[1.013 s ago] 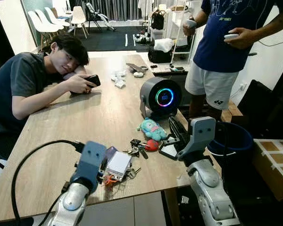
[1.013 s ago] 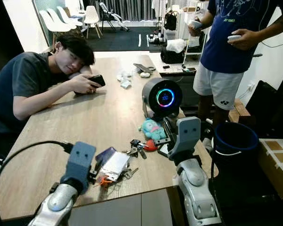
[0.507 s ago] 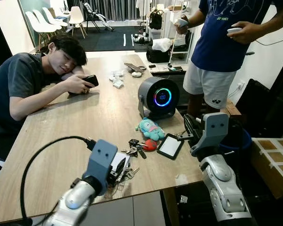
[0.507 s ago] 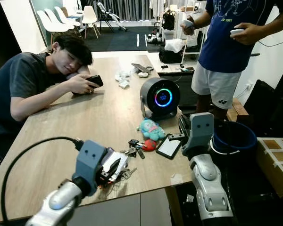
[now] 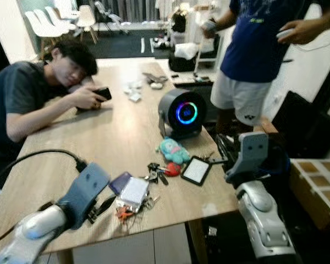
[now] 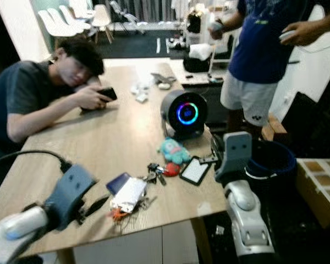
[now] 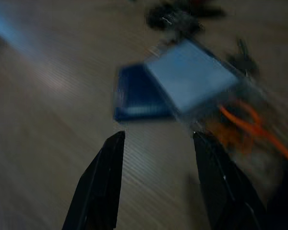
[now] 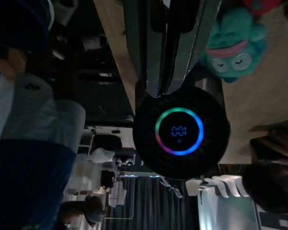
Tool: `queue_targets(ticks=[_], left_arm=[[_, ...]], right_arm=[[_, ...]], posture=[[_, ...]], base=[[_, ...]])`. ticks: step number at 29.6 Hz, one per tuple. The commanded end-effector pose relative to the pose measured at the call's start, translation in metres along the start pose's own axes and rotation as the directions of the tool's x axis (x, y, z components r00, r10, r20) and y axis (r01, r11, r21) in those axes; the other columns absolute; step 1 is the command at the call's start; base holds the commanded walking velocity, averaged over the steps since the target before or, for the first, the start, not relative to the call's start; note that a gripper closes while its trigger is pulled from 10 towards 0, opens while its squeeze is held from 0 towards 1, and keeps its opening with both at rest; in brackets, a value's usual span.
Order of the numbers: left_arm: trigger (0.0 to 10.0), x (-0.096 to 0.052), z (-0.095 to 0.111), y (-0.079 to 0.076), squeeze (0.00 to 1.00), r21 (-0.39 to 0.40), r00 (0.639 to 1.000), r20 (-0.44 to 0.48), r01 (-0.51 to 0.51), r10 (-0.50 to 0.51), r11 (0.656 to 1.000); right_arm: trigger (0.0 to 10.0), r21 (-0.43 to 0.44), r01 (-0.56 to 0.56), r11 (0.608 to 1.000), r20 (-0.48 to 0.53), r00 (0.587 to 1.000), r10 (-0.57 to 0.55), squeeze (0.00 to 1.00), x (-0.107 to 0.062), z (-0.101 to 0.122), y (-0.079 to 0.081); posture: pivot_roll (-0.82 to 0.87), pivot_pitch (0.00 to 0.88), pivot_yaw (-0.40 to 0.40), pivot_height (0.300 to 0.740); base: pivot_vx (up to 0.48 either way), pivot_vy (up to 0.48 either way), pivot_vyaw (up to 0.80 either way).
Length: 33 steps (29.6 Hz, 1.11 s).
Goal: Hang keys on a hook
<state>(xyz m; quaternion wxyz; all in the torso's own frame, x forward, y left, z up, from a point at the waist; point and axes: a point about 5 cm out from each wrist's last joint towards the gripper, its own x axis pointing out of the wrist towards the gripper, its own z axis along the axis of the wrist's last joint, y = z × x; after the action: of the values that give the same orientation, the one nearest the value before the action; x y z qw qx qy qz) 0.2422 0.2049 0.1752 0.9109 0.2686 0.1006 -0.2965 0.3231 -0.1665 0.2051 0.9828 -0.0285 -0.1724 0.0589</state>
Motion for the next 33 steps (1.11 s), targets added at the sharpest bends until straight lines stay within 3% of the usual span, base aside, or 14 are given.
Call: queue_targets(ticks=[1,4,10,12,18,20,33], left_arm=[[10.0,-0.005,0.003,0.002,0.0,0.028,1.0,-0.012,0.026,-0.026,0.999],[10.0,-0.019,-0.002,0.014,0.0,0.04,0.995,-0.079,0.062,-0.058,0.997],[10.0,-0.026,-0.005,0.018,0.0,0.037,0.991,-0.102,0.094,-0.089,0.995],[10.0,-0.028,-0.005,0.012,0.0,0.0,0.986,-0.084,0.142,-0.141,0.99],[10.0,-0.018,-0.018,-0.016,0.0,-0.055,0.969,-0.077,0.231,-0.234,0.971],[10.0,-0.011,-0.016,-0.029,0.0,-0.119,0.963,-0.021,0.265,-0.269,0.957],[10.0,0.013,-0.008,-0.039,0.0,-0.184,0.971,0.084,0.235,-0.222,0.954]], right_arm=[[10.0,-0.002,-0.018,1.0,-0.018,1.0,0.018,0.0,-0.002,-0.005,0.004],[10.0,-0.005,-0.022,1.0,-0.021,1.0,0.022,0.0,-0.002,-0.006,0.003],[10.0,-0.004,-0.023,1.0,-0.023,0.999,0.023,0.0,-0.002,-0.006,0.004],[10.0,-0.004,-0.023,1.0,-0.024,0.999,0.023,0.0,-0.002,-0.006,0.004],[10.0,-0.004,-0.021,1.0,-0.025,0.999,0.021,0.0,-0.002,-0.007,0.004],[10.0,-0.004,-0.021,1.0,-0.024,0.999,0.021,0.0,-0.001,-0.007,0.003],[10.0,-0.005,-0.03,1.0,-0.024,0.999,0.03,0.0,0.001,-0.007,0.005]], posture=[[0.1,0.127,0.034,0.74],[0.1,0.127,0.033,0.74],[0.1,0.128,0.034,0.74],[0.1,0.127,0.035,0.74],[0.1,0.128,0.035,0.74],[0.1,0.127,0.033,0.74],[0.09,0.122,0.026,0.74]], base=[[0.0,0.0,0.0],[0.0,0.0,0.0],[0.0,0.0,0.0],[0.0,0.0,0.0],[0.0,0.0,0.0],[0.0,0.0,0.0],[0.0,0.0,0.0]])
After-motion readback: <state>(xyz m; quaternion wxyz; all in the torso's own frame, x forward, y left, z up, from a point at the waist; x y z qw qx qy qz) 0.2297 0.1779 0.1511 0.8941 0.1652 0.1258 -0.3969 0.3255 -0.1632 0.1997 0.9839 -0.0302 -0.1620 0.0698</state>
